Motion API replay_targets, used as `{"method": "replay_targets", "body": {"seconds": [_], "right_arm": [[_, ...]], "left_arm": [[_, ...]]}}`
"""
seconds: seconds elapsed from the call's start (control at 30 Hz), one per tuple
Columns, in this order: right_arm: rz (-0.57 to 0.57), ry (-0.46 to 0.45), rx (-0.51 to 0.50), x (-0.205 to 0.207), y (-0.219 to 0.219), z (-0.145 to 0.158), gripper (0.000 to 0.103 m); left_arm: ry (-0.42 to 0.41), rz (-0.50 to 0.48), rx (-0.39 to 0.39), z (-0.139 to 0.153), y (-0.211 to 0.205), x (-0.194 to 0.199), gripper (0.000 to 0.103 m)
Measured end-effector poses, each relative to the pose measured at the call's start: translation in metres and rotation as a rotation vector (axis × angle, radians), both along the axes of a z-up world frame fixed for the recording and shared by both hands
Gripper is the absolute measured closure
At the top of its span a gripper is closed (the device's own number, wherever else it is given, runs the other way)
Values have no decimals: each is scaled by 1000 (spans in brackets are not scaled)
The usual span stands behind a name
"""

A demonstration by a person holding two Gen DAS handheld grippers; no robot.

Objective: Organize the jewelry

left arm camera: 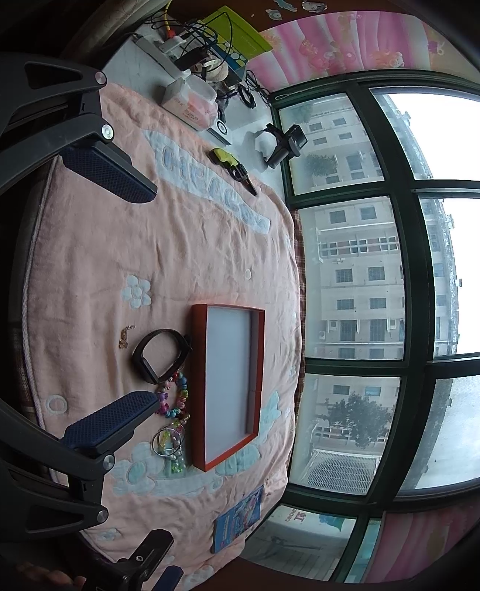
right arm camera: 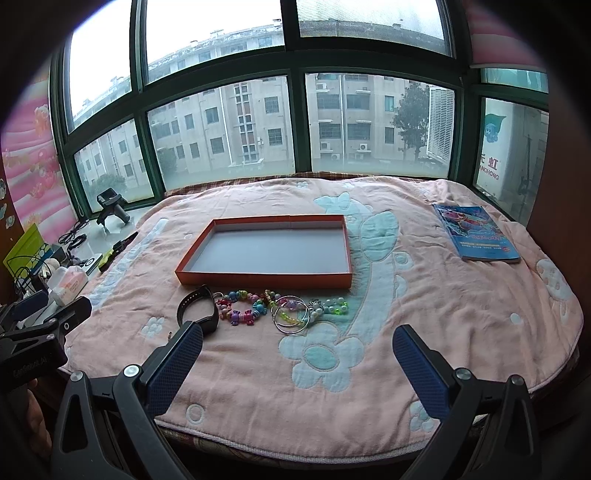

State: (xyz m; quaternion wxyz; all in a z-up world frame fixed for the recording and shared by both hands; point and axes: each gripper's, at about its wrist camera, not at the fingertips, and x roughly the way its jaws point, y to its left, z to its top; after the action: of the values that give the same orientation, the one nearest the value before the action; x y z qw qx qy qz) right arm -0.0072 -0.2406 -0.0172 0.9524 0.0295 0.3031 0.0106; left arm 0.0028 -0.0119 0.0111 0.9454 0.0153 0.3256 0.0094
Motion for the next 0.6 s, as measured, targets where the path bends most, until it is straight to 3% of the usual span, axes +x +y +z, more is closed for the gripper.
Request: {"method": "replay_targets", "body": {"seconds": [0.6], "right_arm": [[20,33,0,13,-1,-10,0]], "left_arm": [[33,-49,7,-19,5,26,0]]}}
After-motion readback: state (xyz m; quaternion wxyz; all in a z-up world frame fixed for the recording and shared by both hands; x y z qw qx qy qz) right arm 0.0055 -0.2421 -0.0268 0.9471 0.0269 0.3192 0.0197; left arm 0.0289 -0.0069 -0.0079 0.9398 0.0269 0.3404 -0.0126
